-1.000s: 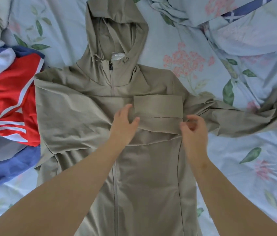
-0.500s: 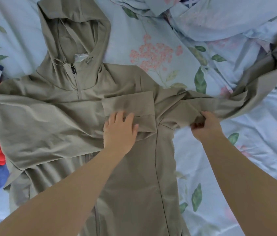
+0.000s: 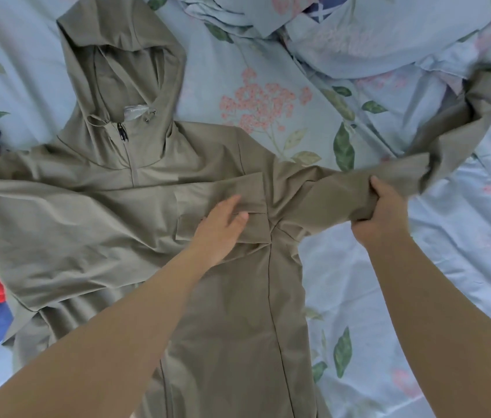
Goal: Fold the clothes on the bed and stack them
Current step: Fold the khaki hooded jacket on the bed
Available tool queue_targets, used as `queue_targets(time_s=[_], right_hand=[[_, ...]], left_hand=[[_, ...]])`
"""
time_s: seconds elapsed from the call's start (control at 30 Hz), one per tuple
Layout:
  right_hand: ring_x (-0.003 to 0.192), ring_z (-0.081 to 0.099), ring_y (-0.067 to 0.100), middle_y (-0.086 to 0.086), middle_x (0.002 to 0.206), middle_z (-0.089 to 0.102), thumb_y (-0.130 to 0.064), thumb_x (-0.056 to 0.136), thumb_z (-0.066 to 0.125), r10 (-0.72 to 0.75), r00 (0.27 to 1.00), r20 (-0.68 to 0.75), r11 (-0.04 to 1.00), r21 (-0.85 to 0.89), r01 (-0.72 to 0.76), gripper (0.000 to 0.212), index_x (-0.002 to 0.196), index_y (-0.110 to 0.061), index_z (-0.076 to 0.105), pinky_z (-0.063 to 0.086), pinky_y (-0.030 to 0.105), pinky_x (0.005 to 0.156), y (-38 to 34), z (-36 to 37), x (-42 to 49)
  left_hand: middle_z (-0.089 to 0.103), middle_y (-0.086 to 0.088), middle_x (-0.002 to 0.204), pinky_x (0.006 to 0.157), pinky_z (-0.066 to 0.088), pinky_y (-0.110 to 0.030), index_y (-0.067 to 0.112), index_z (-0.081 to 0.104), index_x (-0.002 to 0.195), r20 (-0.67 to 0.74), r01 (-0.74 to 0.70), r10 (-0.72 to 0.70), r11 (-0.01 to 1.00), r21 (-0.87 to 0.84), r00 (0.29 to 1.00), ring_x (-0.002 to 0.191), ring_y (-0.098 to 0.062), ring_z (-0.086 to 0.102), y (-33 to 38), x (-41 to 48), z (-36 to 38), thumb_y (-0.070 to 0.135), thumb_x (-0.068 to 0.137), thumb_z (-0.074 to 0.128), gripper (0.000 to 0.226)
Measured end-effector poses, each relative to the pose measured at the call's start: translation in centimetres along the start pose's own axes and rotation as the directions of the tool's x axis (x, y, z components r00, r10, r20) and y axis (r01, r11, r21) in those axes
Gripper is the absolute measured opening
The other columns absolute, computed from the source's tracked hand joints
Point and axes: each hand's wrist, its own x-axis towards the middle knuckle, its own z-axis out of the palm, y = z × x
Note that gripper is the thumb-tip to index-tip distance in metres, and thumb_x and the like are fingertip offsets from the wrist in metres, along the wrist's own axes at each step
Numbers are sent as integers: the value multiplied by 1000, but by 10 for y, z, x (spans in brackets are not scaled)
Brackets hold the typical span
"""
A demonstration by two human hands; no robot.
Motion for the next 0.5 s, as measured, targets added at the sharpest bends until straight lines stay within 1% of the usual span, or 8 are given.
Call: queue_targets(time_s=[0.03, 0.1, 0.17, 0.23, 0.3, 0.33, 0.4, 0.5], right_hand=[[103, 64, 20, 3, 120, 64, -7, 89, 60, -98, 993, 58, 993, -57, 101, 39, 126, -18, 52, 57, 33, 76, 2, 10, -4], [108, 60, 18, 2, 124, 60, -1, 90, 57, -249, 933, 261, 905, -280, 320, 48, 133, -14, 44, 53, 33, 89, 15, 34, -25], [108, 55, 12, -4, 122, 56, -6, 92, 54, -231, 798, 556, 617, -551, 562, 53, 141, -16, 38, 47, 23, 93, 37, 55, -57], [105, 53, 9, -7, 119, 57, -13, 94, 52, 86, 594, 800, 215, -597, 773, 53, 144, -25, 37, 42, 19, 88, 65, 61, -83], [107, 57, 14, -5, 121, 60, -18, 94, 51, 480, 449, 754, -41, -492, 869, 49, 140, -29, 43, 44, 24, 88, 92, 54, -93], [109, 57, 16, -4, 122, 61, -22, 93, 53, 584, 460, 669, -116, -491, 863, 45, 137, -29, 47, 45, 28, 91, 100, 48, -92], [110, 56, 15, -5, 120, 61, -31, 92, 55, 586, 565, 580, -177, -589, 788, 41, 133, -31, 51, 44, 31, 96, 108, 39, -92], [107, 56, 16, -4, 113, 62, -28, 94, 51, 371, 695, 616, -193, -681, 706, 34, 128, -27, 54, 44, 33, 93, 112, 29, -86]], left_hand=[[33, 8, 148, 117, 19, -34, 26, 31, 146, -56, 54, -71, 964, -262, 996, 138, -10, 27, 2, -1, -8, 36, 101, 36, 46], [43, 10, 138, 111, 28, -32, 29, 44, 134, -135, 122, -270, 754, -646, 953, 125, -9, 42, 6, -4, -27, 42, 100, 36, 37], [49, 4, 131, 100, 37, -35, 29, 48, 124, -141, 100, -439, 481, -871, 887, 113, -14, 50, 3, -6, -48, 48, 99, 34, 34], [49, -1, 135, 101, 38, -39, 27, 44, 135, -111, 33, -531, 255, -966, 840, 117, -20, 51, -11, -11, -65, 54, 97, 31, 48], [52, -3, 136, 98, 43, -40, 26, 45, 138, -74, -23, -578, 95, -995, 813, 115, -22, 55, -28, -20, -77, 61, 93, 34, 58], [57, -2, 132, 94, 46, -38, 26, 51, 134, -50, -37, -589, 33, -999, 807, 110, -21, 59, -33, -25, -81, 65, 90, 38, 60], [65, -1, 118, 95, 47, -42, 26, 60, 119, -25, -28, -615, 5, -1000, 788, 107, -22, 61, -46, -31, -84, 73, 79, 49, 63], [64, 2, 117, 94, 49, -45, 28, 54, 123, -104, 16, -630, 182, -983, 770, 104, -20, 61, -57, -33, -83, 63, 70, 69, 65]])
